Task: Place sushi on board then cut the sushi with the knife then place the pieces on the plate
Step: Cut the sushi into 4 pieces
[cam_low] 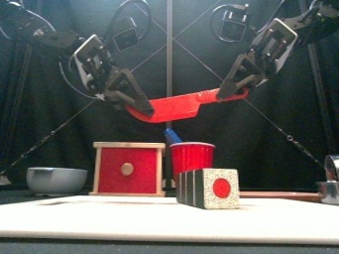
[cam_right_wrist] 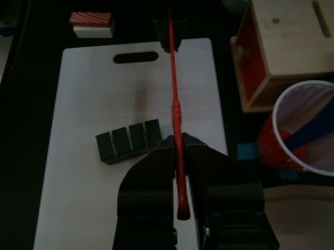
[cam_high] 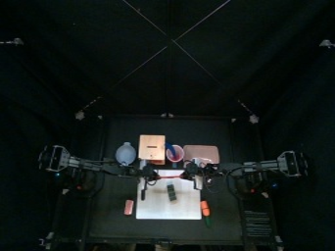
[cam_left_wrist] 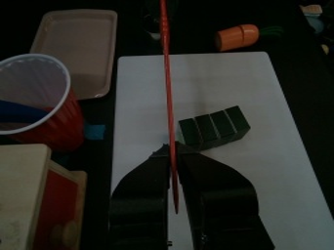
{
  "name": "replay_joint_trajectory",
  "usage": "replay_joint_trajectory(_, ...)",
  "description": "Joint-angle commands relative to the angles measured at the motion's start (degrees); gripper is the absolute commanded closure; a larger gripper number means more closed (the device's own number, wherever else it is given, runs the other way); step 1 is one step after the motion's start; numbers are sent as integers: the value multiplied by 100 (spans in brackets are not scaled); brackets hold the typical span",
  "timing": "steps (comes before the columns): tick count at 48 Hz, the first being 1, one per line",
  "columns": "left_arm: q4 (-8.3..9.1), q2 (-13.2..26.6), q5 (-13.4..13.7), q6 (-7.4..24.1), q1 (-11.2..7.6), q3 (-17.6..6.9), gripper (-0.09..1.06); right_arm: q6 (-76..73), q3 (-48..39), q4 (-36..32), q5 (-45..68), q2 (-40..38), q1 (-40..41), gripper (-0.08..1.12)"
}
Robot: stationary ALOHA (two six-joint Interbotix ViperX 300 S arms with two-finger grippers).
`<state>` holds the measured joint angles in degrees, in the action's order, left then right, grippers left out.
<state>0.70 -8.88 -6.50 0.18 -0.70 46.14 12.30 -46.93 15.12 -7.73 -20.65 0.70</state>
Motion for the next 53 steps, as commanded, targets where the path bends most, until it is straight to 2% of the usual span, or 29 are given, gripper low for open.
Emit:
replay_joint_trajectory(1,0,44,-18,0,-149,-105,54,0,26,185,-44,70,-79,72)
replay_joint_trajectory(7,-26,211,-18,-26,-378,-149,54,9,18,387,-272,272,-193,72)
replay_joint_trajectory(10,-97,334,-26,-26,-501,-193,54,0,26,457,-439,378,-211,72)
replay_joint_trajectory(17,-316,598,-18,-26,-659,-316,54,0,53,519,-677,615,-211,72)
replay_joint_trajectory(27,-448,914,-18,-18,-765,-492,54,9,62,492,-826,800,-167,72)
replay_joint_trajectory(40,-448,1248,-18,-26,-817,-738,54,9,53,448,-923,932,-88,72)
replay_joint_trajectory(53,-457,1441,-18,-35,-817,-800,54,0,62,325,-940,932,229,72)
